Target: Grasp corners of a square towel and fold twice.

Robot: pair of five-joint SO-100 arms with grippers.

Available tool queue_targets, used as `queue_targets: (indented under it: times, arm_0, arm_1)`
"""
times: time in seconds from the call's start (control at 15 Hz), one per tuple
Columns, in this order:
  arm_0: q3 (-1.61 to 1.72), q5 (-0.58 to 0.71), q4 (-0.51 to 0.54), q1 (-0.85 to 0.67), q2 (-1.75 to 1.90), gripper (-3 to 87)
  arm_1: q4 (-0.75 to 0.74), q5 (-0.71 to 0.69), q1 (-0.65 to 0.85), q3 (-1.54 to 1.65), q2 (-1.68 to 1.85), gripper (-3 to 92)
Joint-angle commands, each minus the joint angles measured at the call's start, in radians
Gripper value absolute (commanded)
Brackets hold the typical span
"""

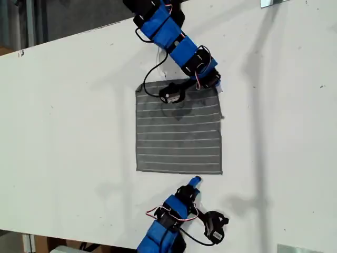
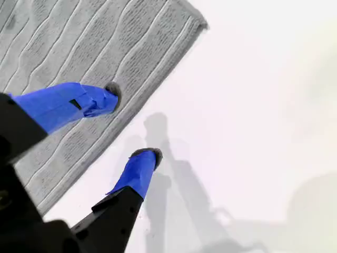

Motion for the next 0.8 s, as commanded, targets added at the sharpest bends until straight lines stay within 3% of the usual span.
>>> queue_targets:
  times: [0.0, 0.6, 0.67, 0.73]
  arm_0:
    - [-0.114, -0.037, -0.083, 0.052, -0.155, 22.0]
    - [-0.589, 0.063, -0.114, 0.038, -0.652, 22.9]
    - [-0.646, 0.066, -0.089, 0.038, -0.689, 17.3]
    - [-0.680, 0.048, -0.051, 0.038, -0.715, 3.7]
  arm_1:
    - [-0.014, -0.006, 0.011, -0.023, -0.003, -0.1]
    - [-0.002, -0.011, 0.006, -0.041, -0.003, -0.1]
    - [-0.002, -0.011, 0.006, -0.041, -0.003, -0.1]
    - [0.000, -0.011, 0.005, -0.041, -0.003, -0.1]
